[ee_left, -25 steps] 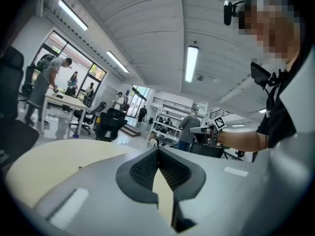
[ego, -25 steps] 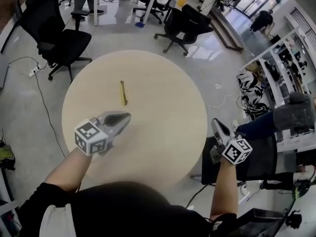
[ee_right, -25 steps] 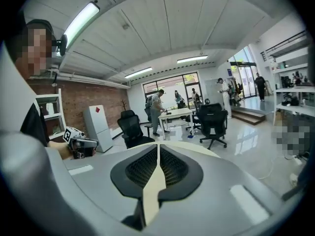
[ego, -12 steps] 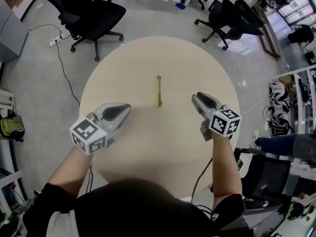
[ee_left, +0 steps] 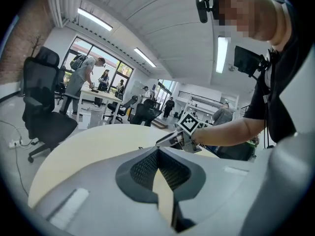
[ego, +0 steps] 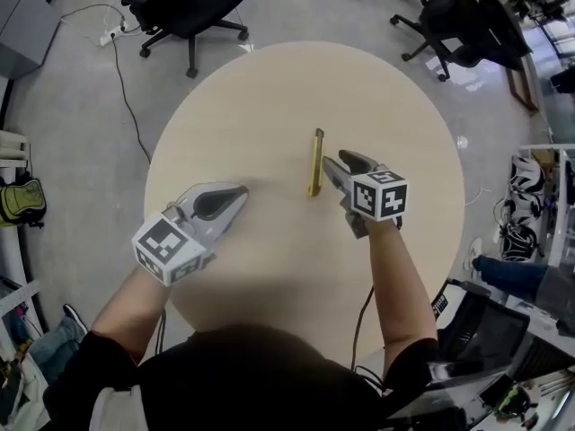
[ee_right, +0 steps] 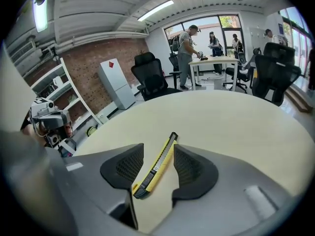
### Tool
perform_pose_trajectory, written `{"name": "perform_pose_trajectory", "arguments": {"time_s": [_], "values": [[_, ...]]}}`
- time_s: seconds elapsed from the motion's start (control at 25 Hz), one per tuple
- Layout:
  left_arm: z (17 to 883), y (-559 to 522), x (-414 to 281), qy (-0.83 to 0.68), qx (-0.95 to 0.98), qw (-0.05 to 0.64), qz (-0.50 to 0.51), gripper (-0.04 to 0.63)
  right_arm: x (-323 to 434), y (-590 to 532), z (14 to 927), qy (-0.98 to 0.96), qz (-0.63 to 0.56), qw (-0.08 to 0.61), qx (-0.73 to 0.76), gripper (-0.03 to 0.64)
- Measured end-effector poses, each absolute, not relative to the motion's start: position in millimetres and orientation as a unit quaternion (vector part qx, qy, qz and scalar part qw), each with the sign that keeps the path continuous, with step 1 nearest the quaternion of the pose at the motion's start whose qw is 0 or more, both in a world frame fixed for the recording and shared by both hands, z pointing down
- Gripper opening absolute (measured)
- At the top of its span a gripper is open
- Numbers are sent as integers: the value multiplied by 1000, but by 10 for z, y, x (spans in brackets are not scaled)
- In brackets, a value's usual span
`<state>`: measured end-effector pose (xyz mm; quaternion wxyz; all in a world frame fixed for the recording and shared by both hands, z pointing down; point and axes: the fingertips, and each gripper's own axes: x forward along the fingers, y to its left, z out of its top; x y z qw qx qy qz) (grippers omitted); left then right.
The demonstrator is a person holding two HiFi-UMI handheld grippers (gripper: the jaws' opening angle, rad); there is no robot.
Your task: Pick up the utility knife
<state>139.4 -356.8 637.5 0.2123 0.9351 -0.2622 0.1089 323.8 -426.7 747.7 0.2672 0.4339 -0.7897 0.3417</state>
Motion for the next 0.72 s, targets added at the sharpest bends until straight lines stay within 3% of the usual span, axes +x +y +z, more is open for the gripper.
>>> {"name": "perform_pose_trajectory", "arguments": {"time_s": [0.28,0.56,0.64,0.72], "values": [[6579,-3692,1450,-259,937,199,127,0,3188,-4412,8006,-763,349,319,441,241],[6732,-3745,1449,-261,927,231,141,0,3123,-4466,8058,-754,338,318,464,264],[6785,-3727,1455,-259,926,233,144,0,3009,-4443,8077,-758,323,340,452,262],[6800,-3720,1494,-258,926,234,146,0,2893,-4421,8081,-766,303,370,430,207]]}}
